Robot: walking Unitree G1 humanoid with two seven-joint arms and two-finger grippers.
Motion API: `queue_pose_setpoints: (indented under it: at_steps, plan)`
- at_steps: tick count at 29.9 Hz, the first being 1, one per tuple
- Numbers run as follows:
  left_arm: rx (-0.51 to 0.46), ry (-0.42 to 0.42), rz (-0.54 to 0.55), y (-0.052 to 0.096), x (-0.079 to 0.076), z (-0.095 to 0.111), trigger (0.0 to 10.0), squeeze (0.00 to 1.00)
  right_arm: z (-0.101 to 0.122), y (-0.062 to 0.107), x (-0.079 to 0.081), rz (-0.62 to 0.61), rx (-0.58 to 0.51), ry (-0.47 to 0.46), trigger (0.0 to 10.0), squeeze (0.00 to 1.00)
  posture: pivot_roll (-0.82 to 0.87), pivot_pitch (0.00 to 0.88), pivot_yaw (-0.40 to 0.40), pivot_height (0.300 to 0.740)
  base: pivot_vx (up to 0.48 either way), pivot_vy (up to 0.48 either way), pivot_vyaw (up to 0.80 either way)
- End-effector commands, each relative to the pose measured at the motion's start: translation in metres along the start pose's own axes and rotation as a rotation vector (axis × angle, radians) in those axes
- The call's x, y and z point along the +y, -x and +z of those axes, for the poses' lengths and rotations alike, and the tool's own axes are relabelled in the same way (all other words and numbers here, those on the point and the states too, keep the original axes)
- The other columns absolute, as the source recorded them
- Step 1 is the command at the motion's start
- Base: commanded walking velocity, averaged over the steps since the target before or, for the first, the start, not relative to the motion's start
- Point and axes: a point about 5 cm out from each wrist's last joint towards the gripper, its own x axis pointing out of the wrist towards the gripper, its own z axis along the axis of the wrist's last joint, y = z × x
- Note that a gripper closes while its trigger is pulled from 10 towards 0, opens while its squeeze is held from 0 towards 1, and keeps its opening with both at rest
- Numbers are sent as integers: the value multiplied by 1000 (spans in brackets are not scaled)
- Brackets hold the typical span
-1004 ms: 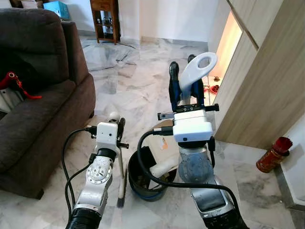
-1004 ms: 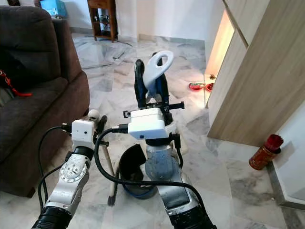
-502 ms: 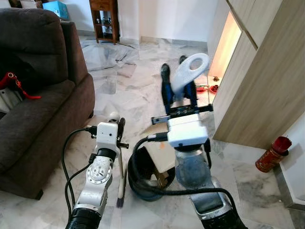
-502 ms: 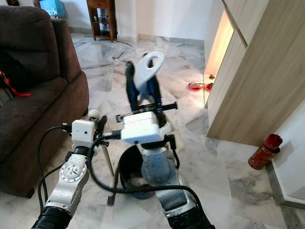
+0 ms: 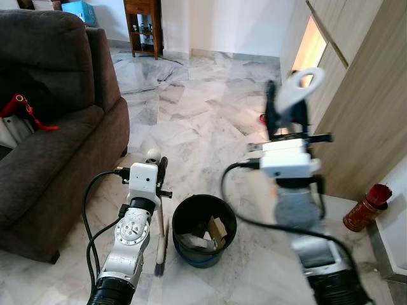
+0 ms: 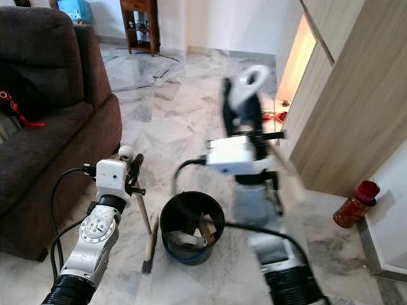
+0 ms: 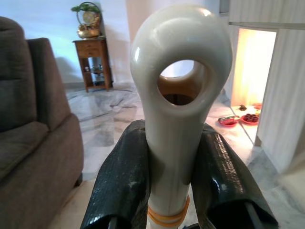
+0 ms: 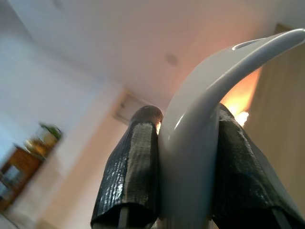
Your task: Sweep floor
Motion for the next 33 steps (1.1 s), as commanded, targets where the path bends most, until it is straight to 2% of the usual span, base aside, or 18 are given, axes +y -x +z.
queue_pose_setpoints:
  at_steps: [1,4,6,11,14,19,26,29,33]
  plan:
    - [-67,-5,-16,-4,-1,12,10000,0,-9,-2,-12,-37,25,23,10000,0,21,0,-31,740,0,0,0]
    - [-64,-5,-18,-3,0,12,10000,0,-33,9,-26,-74,137,46,10000,0,17,0,-27,740,0,0,0]
    - [-51,-2,-10,0,5,10,10000,0,-60,27,-35,-60,259,89,10000,0,12,0,-20,740,0,0,0]
    - [-34,-3,17,4,17,7,10000,0,-80,49,-42,-21,342,167,10000,0,12,0,-13,740,0,0,0]
    - [-16,-14,39,9,28,4,10000,0,-93,65,-44,-19,429,161,10000,0,8,0,-8,740,0,0,0]
    - [13,-10,70,19,40,-1,10000,0,-107,84,-45,-52,547,87,10000,0,16,0,-4,740,0,0,0]
    - [41,1,87,28,41,-6,10000,0,-119,98,-47,-90,670,-18,10000,0,19,0,-6,740,0,0,0]
    - [43,4,104,28,40,-9,10000,0,-128,109,-42,-132,793,-207,10000,0,19,0,-9,740,0,0,0]
    - [35,9,92,26,38,-6,10000,0,-131,110,-46,-179,807,-242,10000,0,23,0,-12,740,0,0,0]
